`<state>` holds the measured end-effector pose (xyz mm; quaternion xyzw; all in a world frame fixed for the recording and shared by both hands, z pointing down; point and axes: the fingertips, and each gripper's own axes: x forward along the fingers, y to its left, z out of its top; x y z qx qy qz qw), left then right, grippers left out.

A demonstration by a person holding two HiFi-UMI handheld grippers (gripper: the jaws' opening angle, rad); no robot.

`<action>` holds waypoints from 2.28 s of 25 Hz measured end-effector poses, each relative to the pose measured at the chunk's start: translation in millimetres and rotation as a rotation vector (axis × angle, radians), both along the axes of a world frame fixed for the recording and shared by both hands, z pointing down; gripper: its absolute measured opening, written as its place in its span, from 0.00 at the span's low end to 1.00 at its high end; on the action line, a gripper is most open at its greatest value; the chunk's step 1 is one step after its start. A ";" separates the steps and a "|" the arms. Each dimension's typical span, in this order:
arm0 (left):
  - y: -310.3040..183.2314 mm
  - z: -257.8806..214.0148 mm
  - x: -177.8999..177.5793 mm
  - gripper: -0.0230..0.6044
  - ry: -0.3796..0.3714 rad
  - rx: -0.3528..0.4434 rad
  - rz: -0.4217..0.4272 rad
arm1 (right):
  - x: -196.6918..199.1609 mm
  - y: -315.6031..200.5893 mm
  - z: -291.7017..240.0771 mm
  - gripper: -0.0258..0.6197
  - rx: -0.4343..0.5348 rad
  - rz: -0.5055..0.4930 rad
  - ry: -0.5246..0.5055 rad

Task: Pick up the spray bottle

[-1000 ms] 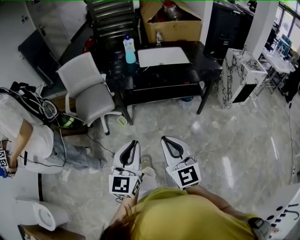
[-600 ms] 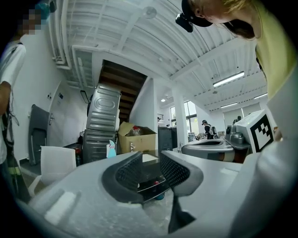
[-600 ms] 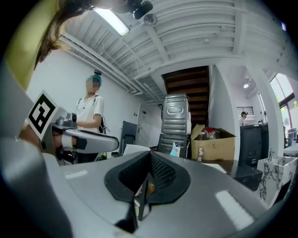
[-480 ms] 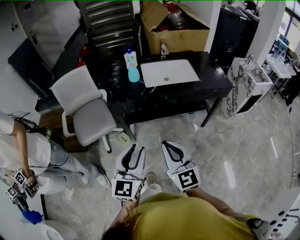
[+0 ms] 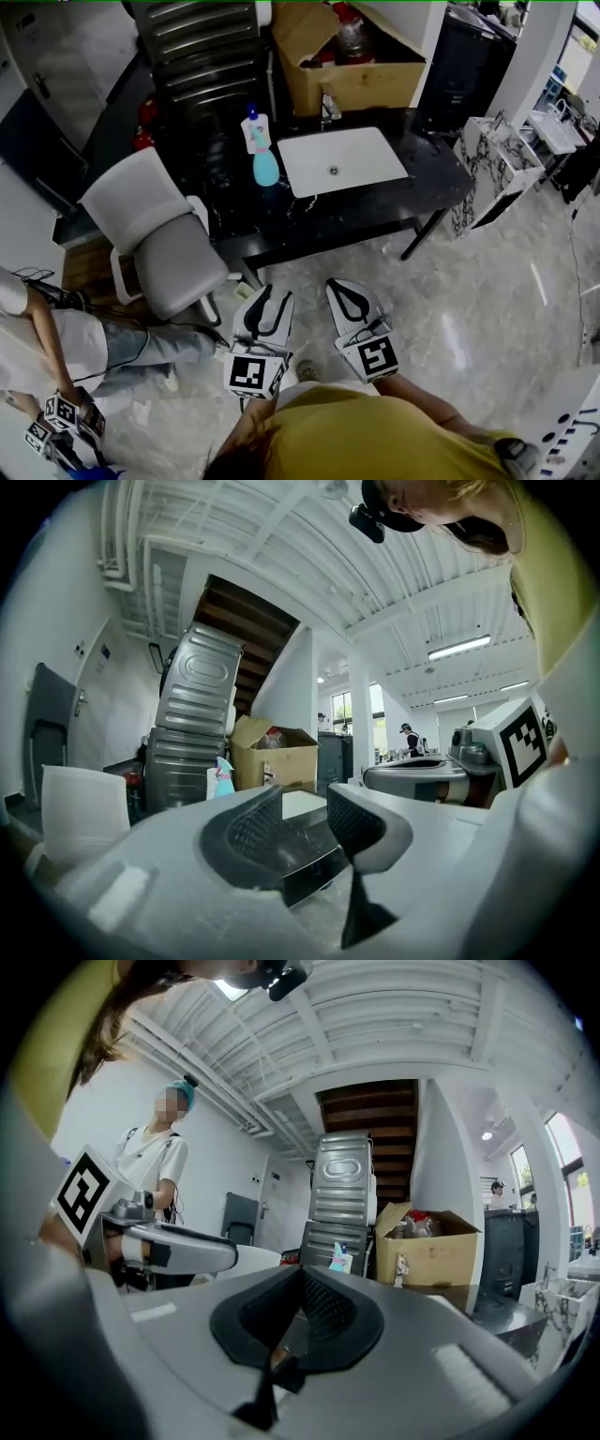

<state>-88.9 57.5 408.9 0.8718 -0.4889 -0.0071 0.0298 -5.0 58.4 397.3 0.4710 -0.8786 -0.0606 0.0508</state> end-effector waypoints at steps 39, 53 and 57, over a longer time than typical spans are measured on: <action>-384.5 58.1 -22.5 0.47 -0.011 -0.086 -0.186 | -28.0 -395.0 39.2 0.04 -0.020 -0.273 0.081; -436.3 111.0 -27.7 0.62 -0.080 -0.232 -0.093 | -44.3 -430.3 72.4 0.04 -0.094 -0.315 0.118; -447.9 123.4 -29.7 0.66 -0.137 -0.268 -0.052 | -41.8 -439.6 84.8 0.04 -0.140 -0.278 0.132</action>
